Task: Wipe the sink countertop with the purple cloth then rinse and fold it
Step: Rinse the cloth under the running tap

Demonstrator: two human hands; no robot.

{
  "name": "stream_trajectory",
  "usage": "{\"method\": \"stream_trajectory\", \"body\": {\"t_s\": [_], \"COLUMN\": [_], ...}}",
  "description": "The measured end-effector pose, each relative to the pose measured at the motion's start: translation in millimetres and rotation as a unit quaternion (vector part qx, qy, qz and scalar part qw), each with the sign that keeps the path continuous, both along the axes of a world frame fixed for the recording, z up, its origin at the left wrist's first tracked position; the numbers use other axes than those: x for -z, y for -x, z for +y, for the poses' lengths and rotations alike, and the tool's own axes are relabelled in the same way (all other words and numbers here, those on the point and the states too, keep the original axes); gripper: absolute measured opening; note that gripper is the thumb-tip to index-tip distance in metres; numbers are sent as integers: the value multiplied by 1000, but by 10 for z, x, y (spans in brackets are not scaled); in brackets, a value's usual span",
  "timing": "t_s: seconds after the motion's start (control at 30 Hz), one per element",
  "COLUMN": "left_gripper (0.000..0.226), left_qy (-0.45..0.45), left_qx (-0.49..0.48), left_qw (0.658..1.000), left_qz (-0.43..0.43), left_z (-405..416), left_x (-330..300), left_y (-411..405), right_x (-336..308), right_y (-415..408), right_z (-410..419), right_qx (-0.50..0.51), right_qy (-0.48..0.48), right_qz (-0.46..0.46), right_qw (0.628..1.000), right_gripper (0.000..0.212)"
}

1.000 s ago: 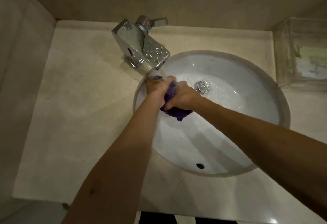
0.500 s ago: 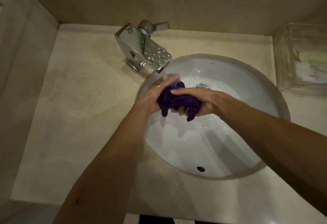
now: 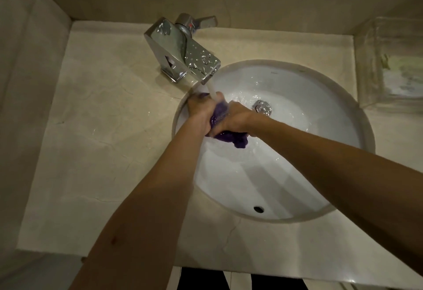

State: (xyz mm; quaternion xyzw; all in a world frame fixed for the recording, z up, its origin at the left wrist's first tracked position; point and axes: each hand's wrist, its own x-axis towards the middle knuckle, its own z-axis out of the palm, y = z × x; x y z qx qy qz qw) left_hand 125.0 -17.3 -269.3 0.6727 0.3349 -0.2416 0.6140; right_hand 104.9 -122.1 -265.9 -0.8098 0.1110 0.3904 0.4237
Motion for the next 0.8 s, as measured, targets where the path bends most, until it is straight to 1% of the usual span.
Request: {"method": "stream_trajectory", "body": {"t_s": [0.07, 0.13, 0.17, 0.2, 0.23, 0.27, 0.3, 0.33, 0.37, 0.4, 0.47, 0.5, 0.57, 0.6, 0.67, 0.73, 0.8], "left_gripper": [16, 24, 30, 40, 52, 57, 52, 40, 29, 24, 29, 32, 29, 23, 14, 9, 14], "left_qy": [5, 31, 56, 92, 129, 159, 174, 189, 203, 220, 231, 217, 162, 146, 158, 151, 126], "left_qx": [4, 22, 27, 30, 32, 33, 26, 12, 0, -8, 0, 28, 56, 46, 13, -13, -39], "left_qw": [1000, 999, 998, 995, 991, 987, 984, 982, 979, 975, 973, 976, 985, 988, 986, 987, 990], "left_qz": [-6, -11, -16, -15, -8, -3, 0, -1, 5, 17, 15, 4, -7, 10, 55, 59, 50], "left_z": [6, 26, 45, 64, 82, 102, 123, 149, 174, 195, 211, 197, 144, 140, 138, 135, 104], "left_x": [6, -19, -35, -42, -63, -77, -66, -61, -59, -47, -64, -43, -31, -7, 18, 74, 98], "left_y": [-5, -7, -3, -3, 7, 17, 24, 27, 46, 56, 55, 30, -31, -56, -51, -29, 6], "right_x": [11, -26, -46, -67, -84, -94, -106, -127, -151, -177, -206, -203, -160, -126, -87, -51, 29], "right_y": [42, 79, 84, 82, 72, 49, 30, 23, 24, 30, 24, 13, -17, -34, -55, -76, -76], "right_z": [-55, -125, -165, -212, -269, -322, -359, -381, -385, -378, -351, -327, -277, -246, -167, -86, -40], "right_qx": [26, 57, 71, 92, 116, 135, 143, 139, 127, 114, 100, 91, 44, 21, -5, -52, -79], "right_qy": [-36, -92, -105, -115, -136, -167, -197, -215, -221, -226, -236, -232, -191, -165, -120, -39, 35], "right_qz": [13, 32, 37, 49, 73, 109, 146, 180, 204, 219, 239, 242, 218, 196, 132, 42, -10], "right_qw": [999, 994, 991, 988, 981, 971, 959, 950, 945, 942, 937, 938, 956, 967, 984, 997, 996], "right_gripper": [41, 44, 45, 45, 44, 42, 38, 34, 31, 27, 23, 23, 29, 35, 39, 38, 39]}}
